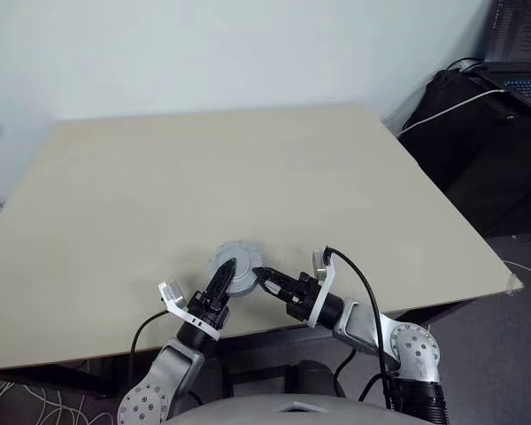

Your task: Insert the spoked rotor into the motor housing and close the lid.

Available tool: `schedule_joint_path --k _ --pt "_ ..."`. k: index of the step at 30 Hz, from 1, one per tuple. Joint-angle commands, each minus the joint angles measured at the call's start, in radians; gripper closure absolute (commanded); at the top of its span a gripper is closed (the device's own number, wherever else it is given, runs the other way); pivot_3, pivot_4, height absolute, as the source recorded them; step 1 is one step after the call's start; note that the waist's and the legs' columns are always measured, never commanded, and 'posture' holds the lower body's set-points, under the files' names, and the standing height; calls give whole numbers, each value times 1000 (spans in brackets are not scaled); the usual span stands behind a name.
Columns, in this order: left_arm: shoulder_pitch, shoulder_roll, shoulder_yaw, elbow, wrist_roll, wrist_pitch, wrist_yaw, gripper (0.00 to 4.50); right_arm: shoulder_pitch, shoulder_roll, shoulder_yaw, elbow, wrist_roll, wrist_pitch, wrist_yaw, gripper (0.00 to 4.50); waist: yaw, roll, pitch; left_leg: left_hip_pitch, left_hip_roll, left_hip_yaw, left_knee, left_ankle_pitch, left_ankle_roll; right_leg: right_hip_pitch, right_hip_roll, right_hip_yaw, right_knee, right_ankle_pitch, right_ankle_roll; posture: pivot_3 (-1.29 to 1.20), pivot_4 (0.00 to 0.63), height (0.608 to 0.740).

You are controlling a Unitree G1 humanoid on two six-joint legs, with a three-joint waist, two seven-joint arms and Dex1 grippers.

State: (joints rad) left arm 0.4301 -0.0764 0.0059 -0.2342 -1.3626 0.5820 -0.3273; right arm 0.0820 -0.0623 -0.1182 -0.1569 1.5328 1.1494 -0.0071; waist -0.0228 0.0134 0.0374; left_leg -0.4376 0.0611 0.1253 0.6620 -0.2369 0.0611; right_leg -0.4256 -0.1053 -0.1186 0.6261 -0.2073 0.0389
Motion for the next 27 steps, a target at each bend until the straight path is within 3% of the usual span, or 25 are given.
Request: schedule_joint_path --k 1,11,21,27 --pt "-1 -50 -21 -47 -12 3 9 2322 -18 0 2 -28 31 -35 14 3296 0 0 0 0 0 0 0 0 0 0 0 0 0 0 0 0 0 740" --pt "-21 -53 -22 -51 18 -46 20 2327 -43 -42 39 -101 -191 -150 123 3296 3 -1 0 0 0 0 1 0 0 0 0 1 0 0 0 0 0 740" --pt "-96 -63 14 -16 77 -143 27 2379 -50 -116 98 -189 -348 -205 214 14 9 -1 -1 0 2 0 2 0 0 0 4 2 0 1 0 0 0 740" --pt "-142 -59 72 16 98 -205 38 2379 -26 -154 155 -220 -497 -277 288 0 11 -2 -2 0 1 1 3 0 0 0 4 4 0 2 0 0 0 740"
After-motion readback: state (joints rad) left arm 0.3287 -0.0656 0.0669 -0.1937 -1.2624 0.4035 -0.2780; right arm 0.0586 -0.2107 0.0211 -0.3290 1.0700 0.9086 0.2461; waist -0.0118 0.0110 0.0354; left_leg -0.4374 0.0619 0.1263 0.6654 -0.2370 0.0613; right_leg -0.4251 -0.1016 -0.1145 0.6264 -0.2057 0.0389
